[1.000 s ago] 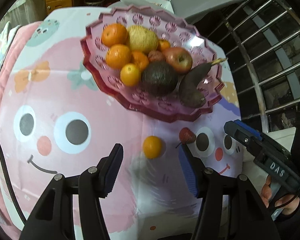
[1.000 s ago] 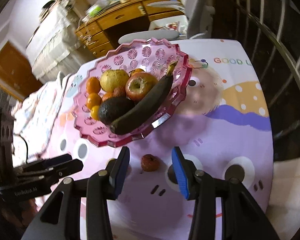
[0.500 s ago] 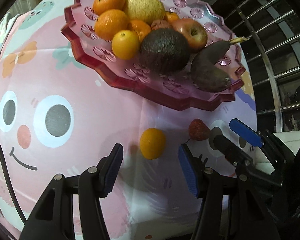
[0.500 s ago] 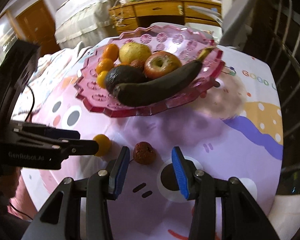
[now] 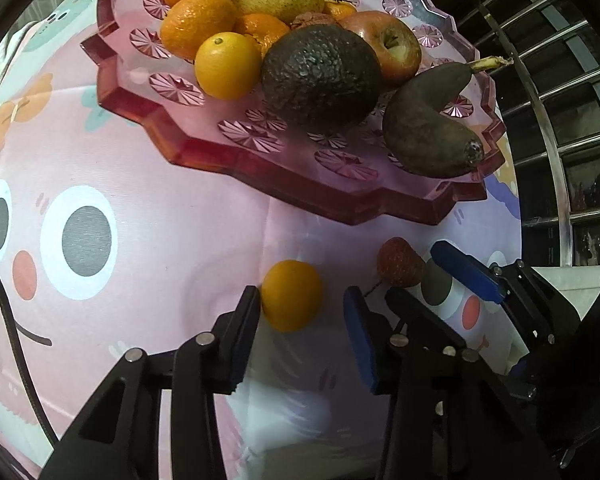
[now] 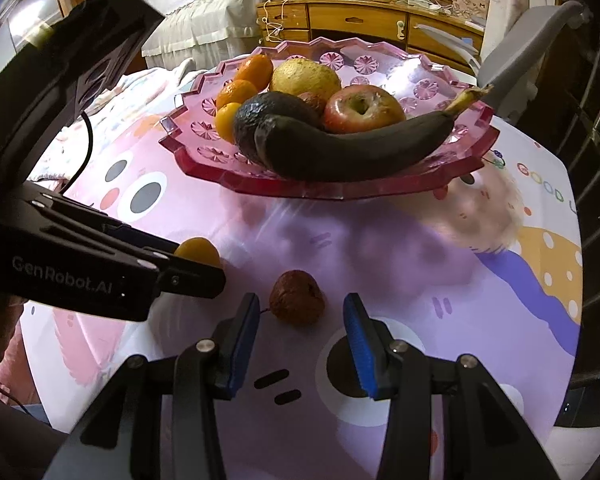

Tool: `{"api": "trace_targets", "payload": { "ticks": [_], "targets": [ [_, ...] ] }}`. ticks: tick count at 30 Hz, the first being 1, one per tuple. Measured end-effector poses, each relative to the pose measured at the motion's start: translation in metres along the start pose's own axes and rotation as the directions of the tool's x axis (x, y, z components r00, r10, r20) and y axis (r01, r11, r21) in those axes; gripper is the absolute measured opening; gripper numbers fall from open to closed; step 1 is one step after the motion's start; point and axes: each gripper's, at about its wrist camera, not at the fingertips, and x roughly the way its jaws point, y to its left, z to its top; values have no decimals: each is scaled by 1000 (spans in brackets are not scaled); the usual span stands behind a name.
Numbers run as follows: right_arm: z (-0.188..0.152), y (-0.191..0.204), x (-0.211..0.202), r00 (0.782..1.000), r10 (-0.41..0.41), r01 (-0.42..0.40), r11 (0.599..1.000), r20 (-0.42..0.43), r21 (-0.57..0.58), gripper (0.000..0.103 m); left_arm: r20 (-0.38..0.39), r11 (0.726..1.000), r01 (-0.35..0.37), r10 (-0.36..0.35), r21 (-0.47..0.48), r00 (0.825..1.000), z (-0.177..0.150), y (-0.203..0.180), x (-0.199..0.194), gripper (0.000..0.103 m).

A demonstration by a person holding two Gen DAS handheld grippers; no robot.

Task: Organize fruits
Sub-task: 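Grasp a small orange with the left tool while the right tool grasps a brown fruit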

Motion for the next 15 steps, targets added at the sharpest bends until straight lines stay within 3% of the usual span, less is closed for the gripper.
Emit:
{"api": "trace_targets", "payload": {
  "ticks": [5, 10, 15],
  "targets": [
    [0, 2, 4, 1000, 7, -7, 1000, 0, -26, 43, -9, 1000, -16, 16, 10, 1000, 3, -7, 7, 39],
    [-1, 5, 9, 1000, 5, -5, 999, -11, -42, 35, -2, 1000, -22, 22, 7, 1000, 5, -5, 7, 29],
    [0, 9, 12, 1000, -20, 19, 998, -18, -51, 32, -1, 1000, -17, 17, 16, 1000, 7, -5, 7, 28]
  ]
}}
